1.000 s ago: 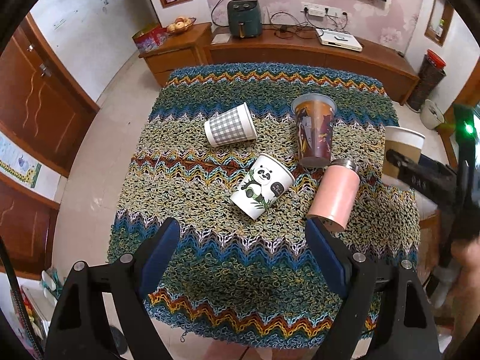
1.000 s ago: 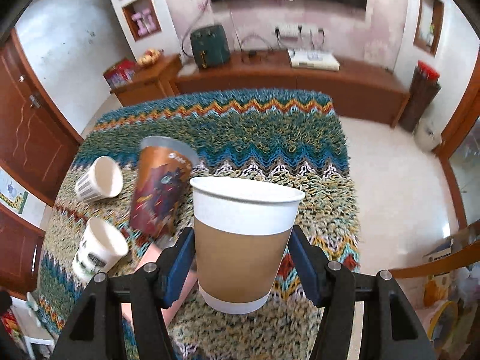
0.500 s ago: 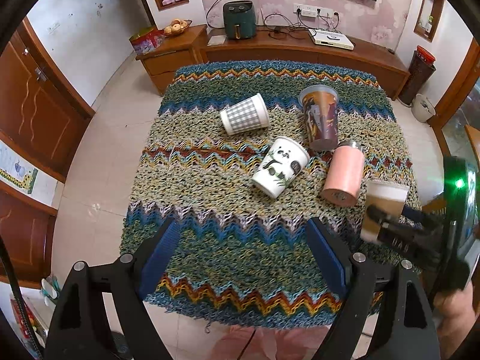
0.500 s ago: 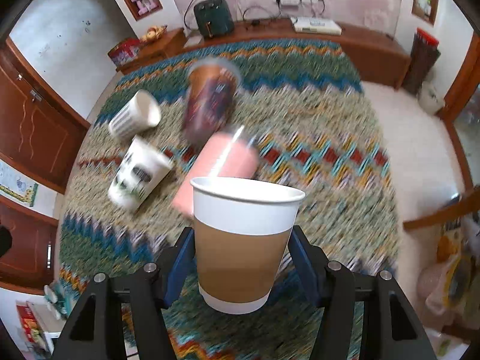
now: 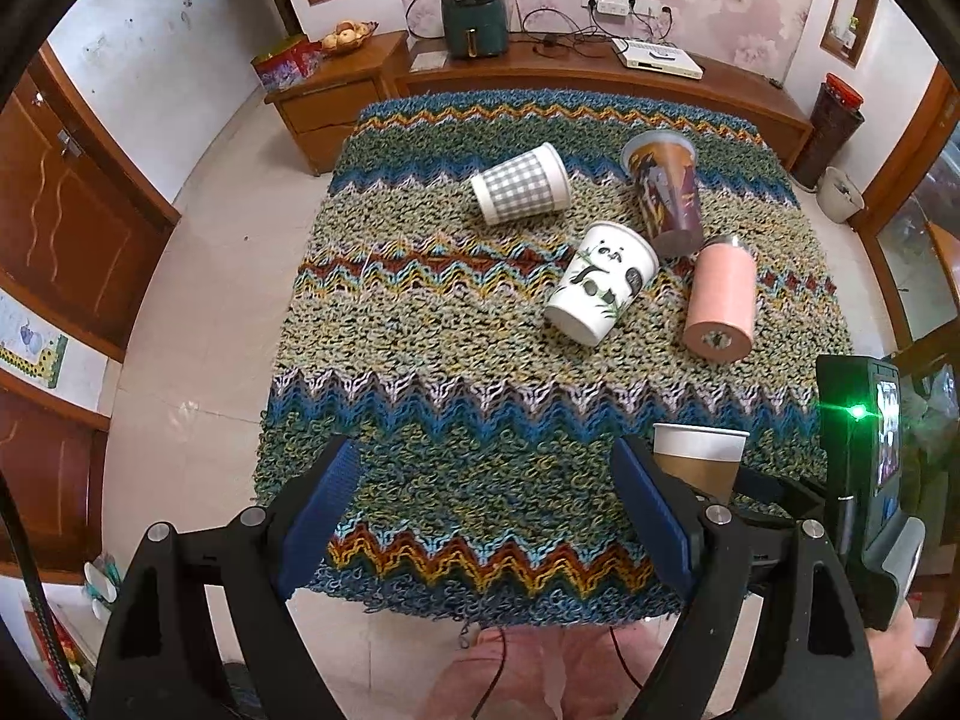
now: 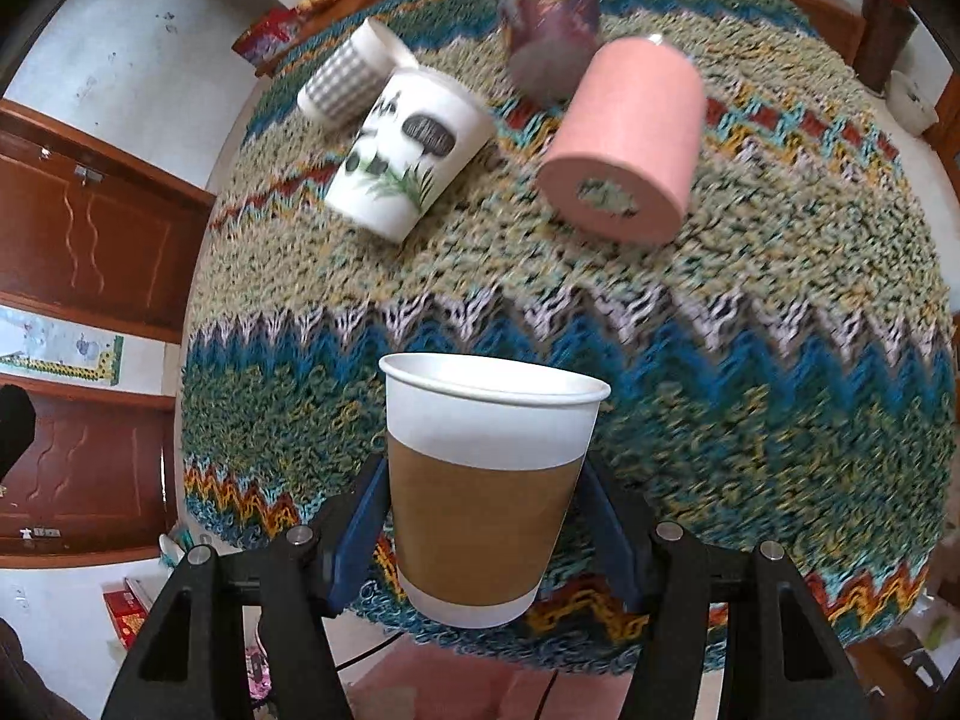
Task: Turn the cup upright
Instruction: 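Lift the brown cup with the right tool and carry it toward the left tool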
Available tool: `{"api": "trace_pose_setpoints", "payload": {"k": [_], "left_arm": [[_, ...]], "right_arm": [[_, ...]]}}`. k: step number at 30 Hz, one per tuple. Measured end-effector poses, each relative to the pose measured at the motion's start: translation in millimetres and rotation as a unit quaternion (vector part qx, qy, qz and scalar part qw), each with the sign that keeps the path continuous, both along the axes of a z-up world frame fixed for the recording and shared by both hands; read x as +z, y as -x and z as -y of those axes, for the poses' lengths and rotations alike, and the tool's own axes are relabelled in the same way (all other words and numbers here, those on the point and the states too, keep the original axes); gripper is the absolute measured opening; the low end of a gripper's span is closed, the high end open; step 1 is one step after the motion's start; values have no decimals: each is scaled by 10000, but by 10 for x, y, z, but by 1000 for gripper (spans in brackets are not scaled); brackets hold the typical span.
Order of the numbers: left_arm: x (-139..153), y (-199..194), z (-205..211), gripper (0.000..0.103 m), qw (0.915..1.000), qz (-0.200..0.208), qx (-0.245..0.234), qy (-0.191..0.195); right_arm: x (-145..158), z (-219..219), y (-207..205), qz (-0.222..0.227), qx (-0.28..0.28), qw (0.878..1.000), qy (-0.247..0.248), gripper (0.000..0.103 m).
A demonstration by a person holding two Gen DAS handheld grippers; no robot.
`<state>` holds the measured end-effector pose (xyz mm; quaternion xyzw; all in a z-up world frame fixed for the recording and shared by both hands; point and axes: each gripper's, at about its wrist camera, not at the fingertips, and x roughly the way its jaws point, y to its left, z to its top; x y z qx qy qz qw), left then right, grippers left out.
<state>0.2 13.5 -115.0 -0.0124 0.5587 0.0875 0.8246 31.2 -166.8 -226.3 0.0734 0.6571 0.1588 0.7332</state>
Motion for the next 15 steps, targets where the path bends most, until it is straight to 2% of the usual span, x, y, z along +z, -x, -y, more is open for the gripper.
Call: {"api": "trace_pose_setpoints", "payload": {"k": [10,15], "left_arm": [[-93,16,-72,88,10000,-5,-71,-25],[-114,7,-72,88,9999,-22,-98,-29]], "right_arm": [[-110,-105,-18,1,-154,9998,127,64],[-196,-158,-214,67,-169,9994,301,65]]}}
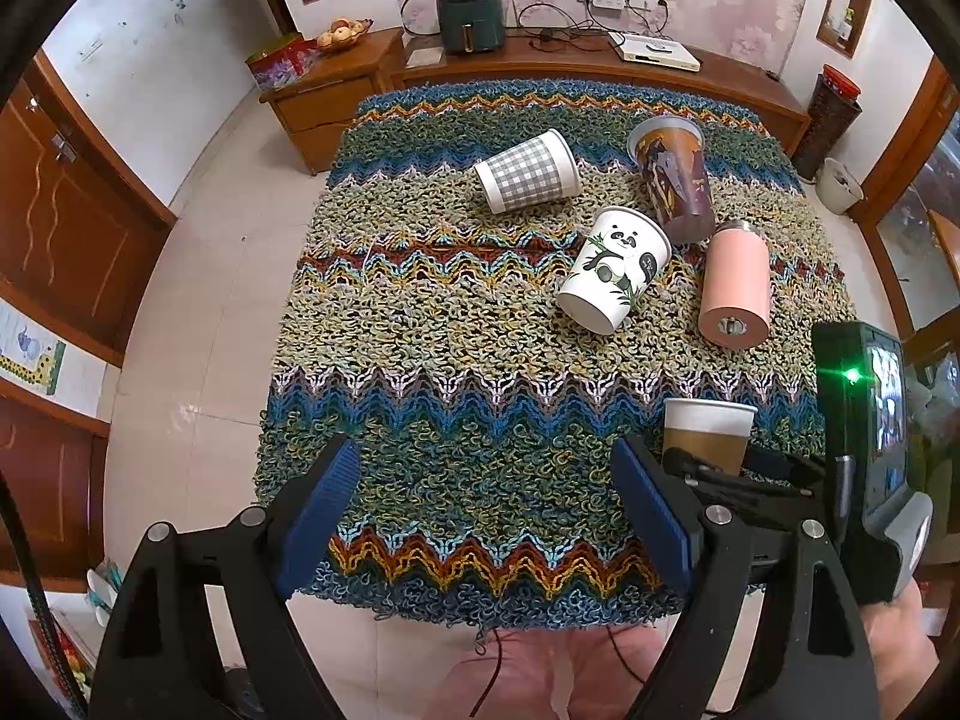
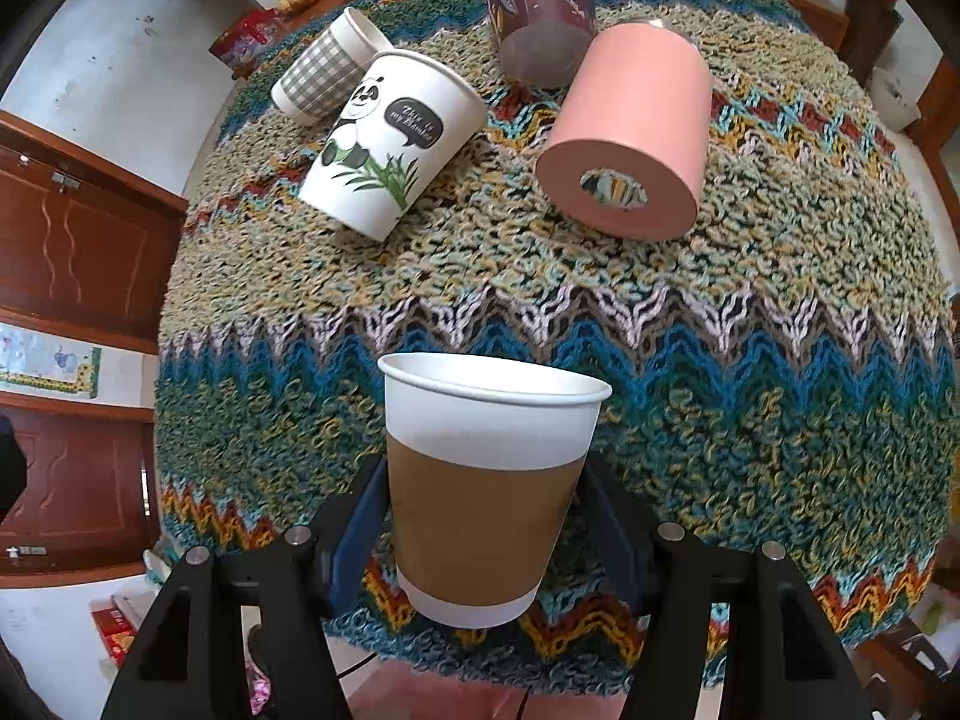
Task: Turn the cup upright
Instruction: 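Lift the brown cup with the right tool and carry it toward the left tool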
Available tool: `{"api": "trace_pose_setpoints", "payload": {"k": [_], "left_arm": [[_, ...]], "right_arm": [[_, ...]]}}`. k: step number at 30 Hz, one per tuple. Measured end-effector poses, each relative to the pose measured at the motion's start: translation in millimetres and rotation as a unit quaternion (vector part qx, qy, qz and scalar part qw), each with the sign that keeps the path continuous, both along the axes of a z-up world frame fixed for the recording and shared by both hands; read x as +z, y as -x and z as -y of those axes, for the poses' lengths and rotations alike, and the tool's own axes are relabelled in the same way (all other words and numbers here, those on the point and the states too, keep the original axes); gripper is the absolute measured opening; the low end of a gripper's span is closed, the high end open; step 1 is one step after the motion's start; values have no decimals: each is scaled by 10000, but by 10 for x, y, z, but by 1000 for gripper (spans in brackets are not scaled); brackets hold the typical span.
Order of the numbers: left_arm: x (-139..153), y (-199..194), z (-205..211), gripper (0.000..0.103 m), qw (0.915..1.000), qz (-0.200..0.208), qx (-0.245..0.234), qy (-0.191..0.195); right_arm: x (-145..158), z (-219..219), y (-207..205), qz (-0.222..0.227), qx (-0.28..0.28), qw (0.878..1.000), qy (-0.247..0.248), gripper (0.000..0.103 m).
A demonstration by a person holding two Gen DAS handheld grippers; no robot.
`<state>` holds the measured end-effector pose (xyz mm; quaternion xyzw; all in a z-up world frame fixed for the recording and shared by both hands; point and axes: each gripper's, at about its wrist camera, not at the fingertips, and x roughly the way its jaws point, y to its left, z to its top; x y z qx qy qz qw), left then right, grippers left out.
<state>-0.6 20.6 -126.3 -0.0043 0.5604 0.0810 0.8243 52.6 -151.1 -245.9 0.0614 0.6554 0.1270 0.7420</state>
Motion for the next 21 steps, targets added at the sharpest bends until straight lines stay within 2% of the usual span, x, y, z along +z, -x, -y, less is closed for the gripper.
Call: {"api": "trace_pose_setpoints", "payload": {"k": [16,21], "left_arm": [[16,-39,20,88,10000,89,-2,-31],[-99,-198,70,88,9990,-72,-428,110]], "right_arm": [[-42,-356,-350,162,220,9996,77,66],[-78,-426,-289,193,270,9994,106,66]]}}
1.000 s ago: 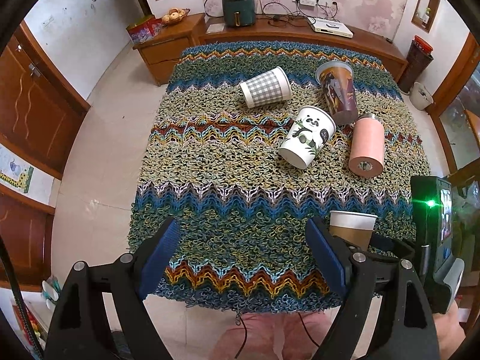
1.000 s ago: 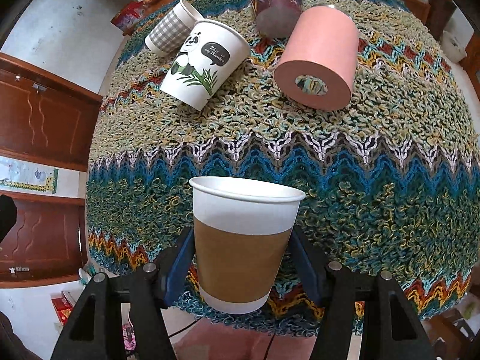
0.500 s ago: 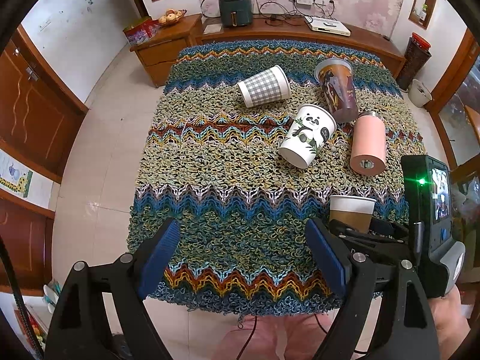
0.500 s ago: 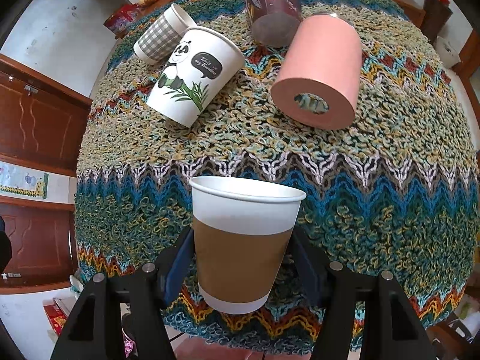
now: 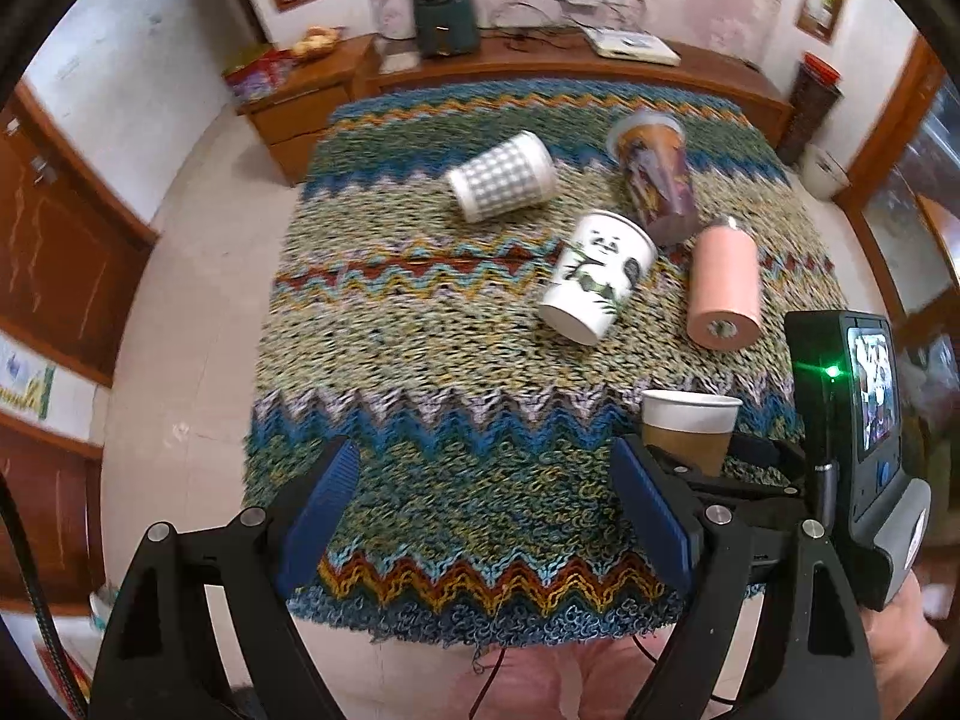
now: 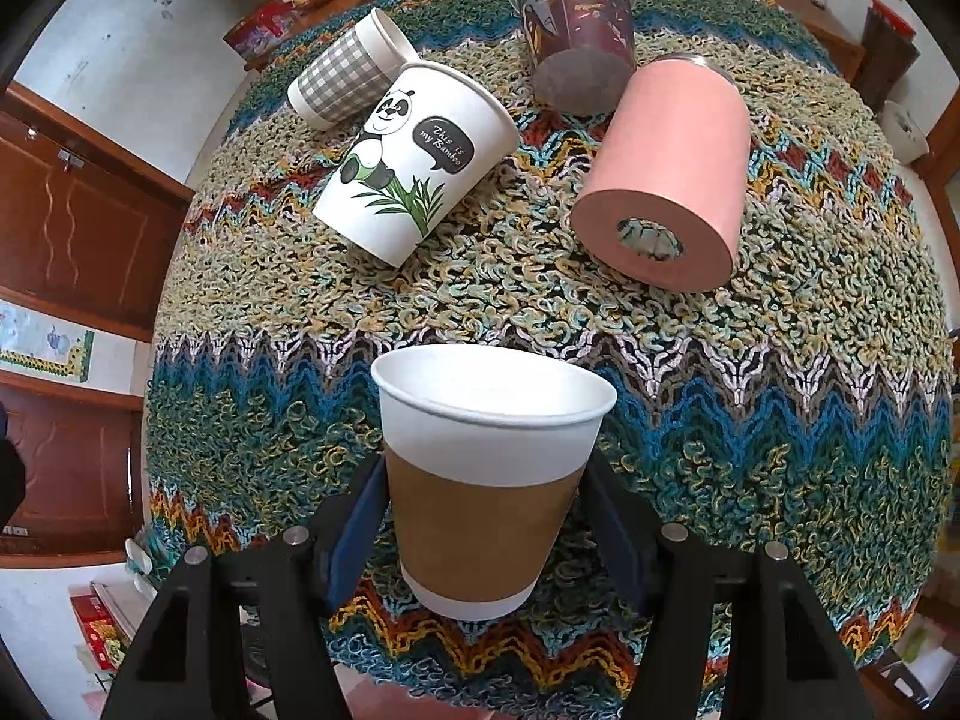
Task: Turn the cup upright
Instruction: 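Lift the brown cup with the right tool and carry it toward the left tool, then grasp the brown cup with the left tool while the right tool holds it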
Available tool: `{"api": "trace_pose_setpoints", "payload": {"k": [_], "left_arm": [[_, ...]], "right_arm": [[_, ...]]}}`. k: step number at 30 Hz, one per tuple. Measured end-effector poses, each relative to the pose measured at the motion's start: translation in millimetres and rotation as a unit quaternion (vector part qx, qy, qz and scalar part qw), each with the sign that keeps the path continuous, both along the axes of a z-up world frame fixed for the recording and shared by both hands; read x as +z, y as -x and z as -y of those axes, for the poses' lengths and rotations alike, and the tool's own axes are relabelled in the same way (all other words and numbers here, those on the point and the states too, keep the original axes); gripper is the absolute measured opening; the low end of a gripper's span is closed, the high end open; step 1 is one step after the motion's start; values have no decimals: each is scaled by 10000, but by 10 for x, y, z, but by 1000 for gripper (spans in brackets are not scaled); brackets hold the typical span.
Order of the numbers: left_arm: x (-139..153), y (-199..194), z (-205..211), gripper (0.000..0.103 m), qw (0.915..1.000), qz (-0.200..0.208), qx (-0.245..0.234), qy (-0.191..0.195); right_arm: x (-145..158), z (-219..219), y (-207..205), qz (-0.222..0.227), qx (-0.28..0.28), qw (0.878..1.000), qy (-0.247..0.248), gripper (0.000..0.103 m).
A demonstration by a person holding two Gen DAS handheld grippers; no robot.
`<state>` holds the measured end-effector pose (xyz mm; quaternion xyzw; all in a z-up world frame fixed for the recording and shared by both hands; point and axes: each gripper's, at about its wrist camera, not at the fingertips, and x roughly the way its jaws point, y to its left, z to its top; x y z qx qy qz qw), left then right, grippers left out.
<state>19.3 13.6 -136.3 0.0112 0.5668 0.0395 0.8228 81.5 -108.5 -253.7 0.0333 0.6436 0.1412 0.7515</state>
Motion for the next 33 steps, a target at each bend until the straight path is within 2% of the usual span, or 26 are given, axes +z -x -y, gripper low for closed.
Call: {"api": "trace_pose_setpoints", "payload": {"k": [6,8,13,21,33], "left_arm": [[-248,-261,40,88,9955,-426,-499,687],[-311,-319,65,92,9929,-507,-646,856],[-331,-383,118,100,9905,-416,-893,955],[-444,-487,259,101,9869,-525,-1123,1035],[-743,-639,521,101,9763,-961,-1270,1467]], "right_arm": [[-43,21,113,98,75,9999,-76,66],[-44,21,154,145,98,9997,-161,66],[-58,7,217,212,133,9995,-216,68],[48,270,267,348,31,9986,-406,68],[65,638,423,246,-222,9983,-486,68]]}}
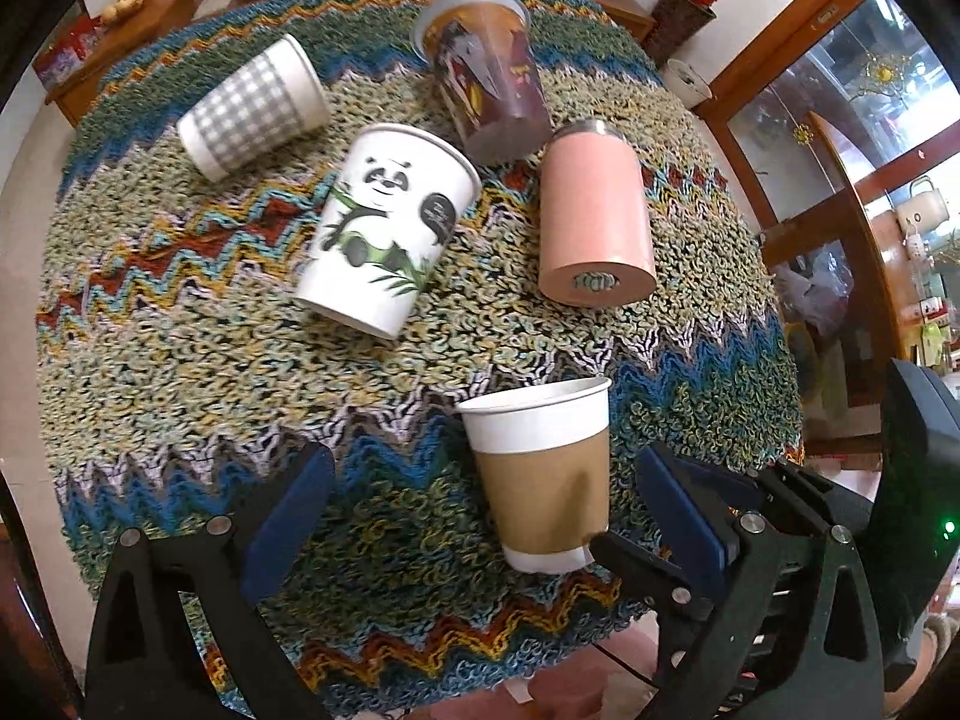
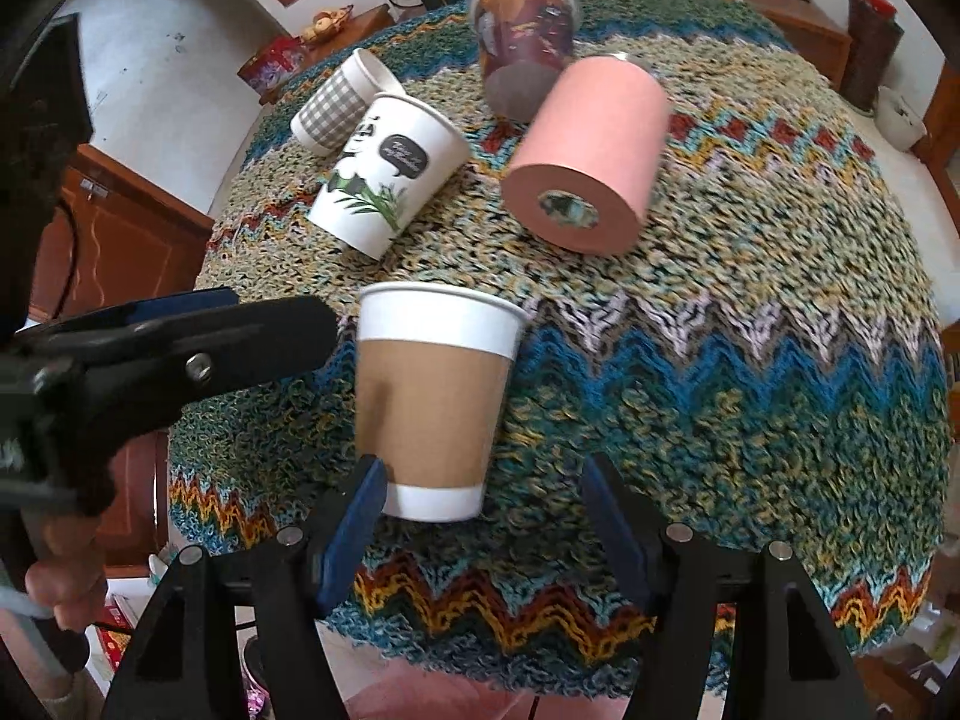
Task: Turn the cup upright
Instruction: 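Grasp the brown cup with the left tool while the right tool holds it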
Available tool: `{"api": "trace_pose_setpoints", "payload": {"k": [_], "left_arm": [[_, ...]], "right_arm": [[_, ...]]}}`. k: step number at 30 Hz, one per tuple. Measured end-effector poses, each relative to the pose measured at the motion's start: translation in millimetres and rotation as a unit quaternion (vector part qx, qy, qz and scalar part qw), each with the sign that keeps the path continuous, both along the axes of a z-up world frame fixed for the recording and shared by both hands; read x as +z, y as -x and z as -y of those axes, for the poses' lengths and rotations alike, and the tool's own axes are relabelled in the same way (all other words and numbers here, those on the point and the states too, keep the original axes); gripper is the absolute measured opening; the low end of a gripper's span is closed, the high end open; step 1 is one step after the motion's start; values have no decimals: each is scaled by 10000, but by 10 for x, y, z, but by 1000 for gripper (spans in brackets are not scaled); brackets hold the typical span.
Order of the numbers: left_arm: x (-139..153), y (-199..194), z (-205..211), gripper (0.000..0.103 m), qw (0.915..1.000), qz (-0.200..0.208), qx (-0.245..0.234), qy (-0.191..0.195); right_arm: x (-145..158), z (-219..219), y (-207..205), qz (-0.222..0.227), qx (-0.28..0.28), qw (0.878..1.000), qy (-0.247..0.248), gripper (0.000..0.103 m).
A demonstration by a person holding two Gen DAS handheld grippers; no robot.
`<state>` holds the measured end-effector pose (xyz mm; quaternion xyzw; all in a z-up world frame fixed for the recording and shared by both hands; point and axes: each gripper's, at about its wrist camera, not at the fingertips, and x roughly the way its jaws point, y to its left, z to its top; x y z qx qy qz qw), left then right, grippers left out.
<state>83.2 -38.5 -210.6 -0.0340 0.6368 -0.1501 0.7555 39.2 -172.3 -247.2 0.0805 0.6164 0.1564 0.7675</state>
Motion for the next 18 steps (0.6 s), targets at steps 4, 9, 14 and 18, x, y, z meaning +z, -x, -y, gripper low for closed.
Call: {"api": "trace_pose_setpoints", "payload": {"k": [4,9,14,18], "left_arm": [[-98,-52,103,101,9999,-97,-86,-14],[-247,-117,225,101,9994,-252,-221,-60],[-369,-166,297,100,9989,-375,-253,-94],[-420,-180,317,100,9986,-427,-277,-144]], "right_arm": [[-29,95,43,-51,-63,10000,-28,68],[-26,166,89,-94,-107,9999,-58,68],[-8,241,136,-90,-121,9999,-48,68],[-11,295,132,-99,-169,9998,-64,68]]}}
